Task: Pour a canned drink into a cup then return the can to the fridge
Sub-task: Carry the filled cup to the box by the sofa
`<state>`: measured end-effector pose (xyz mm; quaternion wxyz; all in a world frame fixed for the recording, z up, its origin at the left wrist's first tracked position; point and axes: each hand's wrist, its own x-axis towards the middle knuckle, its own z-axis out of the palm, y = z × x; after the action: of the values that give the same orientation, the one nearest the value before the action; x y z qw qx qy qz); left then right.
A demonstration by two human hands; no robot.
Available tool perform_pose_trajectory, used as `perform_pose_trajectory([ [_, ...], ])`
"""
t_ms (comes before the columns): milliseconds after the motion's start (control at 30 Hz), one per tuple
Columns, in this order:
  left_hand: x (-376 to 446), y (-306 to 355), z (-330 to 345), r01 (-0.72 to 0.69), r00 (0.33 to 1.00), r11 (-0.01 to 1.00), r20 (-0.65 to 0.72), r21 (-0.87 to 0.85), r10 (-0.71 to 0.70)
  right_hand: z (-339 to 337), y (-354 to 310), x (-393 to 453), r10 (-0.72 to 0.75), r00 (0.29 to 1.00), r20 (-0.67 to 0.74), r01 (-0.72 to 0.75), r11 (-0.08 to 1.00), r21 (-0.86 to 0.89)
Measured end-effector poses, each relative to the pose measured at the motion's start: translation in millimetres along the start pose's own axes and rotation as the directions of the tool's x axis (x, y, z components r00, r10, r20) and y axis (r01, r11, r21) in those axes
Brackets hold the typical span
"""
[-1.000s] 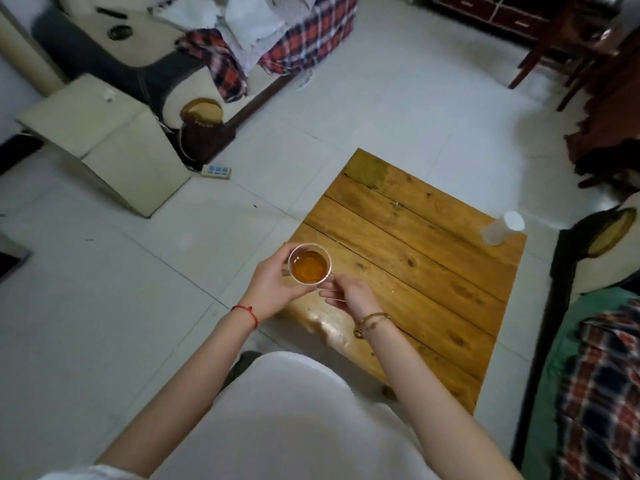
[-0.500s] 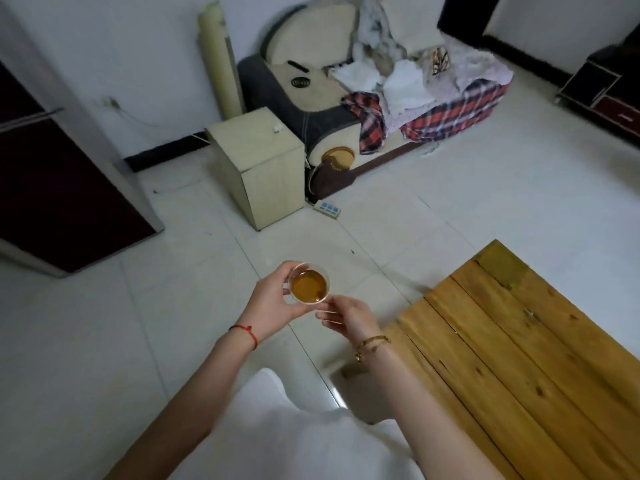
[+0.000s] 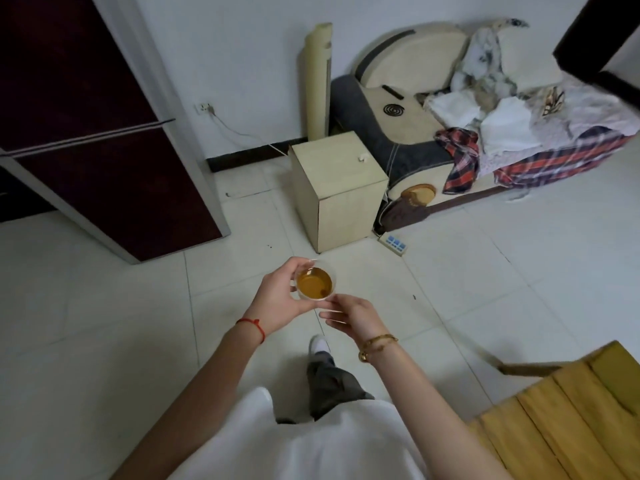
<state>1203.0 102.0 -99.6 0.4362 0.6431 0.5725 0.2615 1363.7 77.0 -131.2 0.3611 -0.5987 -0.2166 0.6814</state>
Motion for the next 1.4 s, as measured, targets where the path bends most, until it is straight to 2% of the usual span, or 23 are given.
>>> perform_pose_trajectory([
  [200, 96, -4, -24, 0.012, 1.0, 0.998, -0.011, -0.055, -0.013, 12, -58, 84, -0.013, 1.0, 0.013, 0.014, 0.999, -0.039],
  [600, 327, 27, -84, -0.047, 0.998, 0.998, -0.031, -0.034, 0.046, 32, -232, 250, -0.052, 0.999, -0.002, 0.052, 0.999, 0.001],
  [833, 443, 20, -105, -0.066, 0.996, 0.998, 0.066, -0.01, 0.066, 43, -293, 326, -0.067, 0.996, -0.059, 0.069, 0.997, 0.031],
  [967, 511, 14, -116, -0.11, 0.98, 0.994, 0.165, -0.006, 0.109, 50, -316, 377, -0.058, 0.988, -0.143, 0.069, 0.995, 0.073],
  [1133, 606, 8, -137, -0.198, 0.923, 0.98, 0.343, 0.033, 0.175, 70, -350, 439, -0.047, 0.961, -0.274, 0.093, 0.983, 0.16],
  [1400, 735, 6, -188, -0.384, 0.73, 0.923, 0.619, 0.018, 0.291, 134, -399, 514, 0.021, 0.865, -0.502, 0.183, 0.917, 0.354],
])
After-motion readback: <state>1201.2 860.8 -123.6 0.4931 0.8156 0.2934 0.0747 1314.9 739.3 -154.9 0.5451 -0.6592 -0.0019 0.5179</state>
